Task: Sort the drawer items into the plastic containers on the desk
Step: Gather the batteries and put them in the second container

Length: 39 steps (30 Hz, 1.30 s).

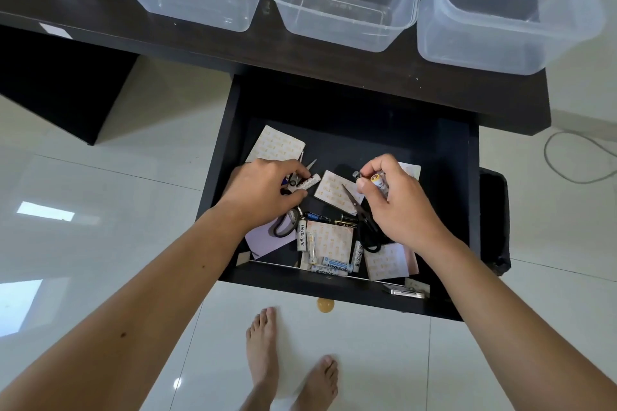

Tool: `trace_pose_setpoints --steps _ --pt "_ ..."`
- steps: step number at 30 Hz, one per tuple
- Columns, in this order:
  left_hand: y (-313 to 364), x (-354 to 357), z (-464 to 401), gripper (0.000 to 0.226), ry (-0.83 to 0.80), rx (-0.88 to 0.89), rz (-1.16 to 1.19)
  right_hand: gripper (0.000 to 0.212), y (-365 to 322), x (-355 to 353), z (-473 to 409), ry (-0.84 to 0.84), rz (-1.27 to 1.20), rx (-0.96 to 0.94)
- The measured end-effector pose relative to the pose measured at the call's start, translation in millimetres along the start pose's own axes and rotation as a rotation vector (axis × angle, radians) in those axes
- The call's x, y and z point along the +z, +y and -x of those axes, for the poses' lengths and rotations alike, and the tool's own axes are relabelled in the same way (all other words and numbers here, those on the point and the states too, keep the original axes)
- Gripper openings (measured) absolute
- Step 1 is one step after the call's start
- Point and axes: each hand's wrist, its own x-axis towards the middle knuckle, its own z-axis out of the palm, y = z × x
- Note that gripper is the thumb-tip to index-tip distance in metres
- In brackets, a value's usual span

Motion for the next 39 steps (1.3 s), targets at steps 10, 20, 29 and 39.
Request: trace_pose_setpoints --steps 10,20,29,39 --pt "4.5 1.1 -2.7 0.024 -0.008 -0.02 -0.062 0.005 1.0 4.4 0.5 -0.125 -0.144 0.032" --pt "9.0 -4.4 -2.5 0.018 0.187 -0.114 0.581 0.013 -10.7 26.2 -5.5 -0.288 0.134 -0.078" --pt "11.4 -2.7 -1.8 0.014 0.053 -0.06 0.608 0.019 -7.4 31.9 -8.3 -0.316 0.369 -0.17" --pt "9.1 -5.1 -0.5 0.048 0.021 0.067 0.597 0.009 -4.4 20.4 -0.5 -0.287 0.186 -0.163"
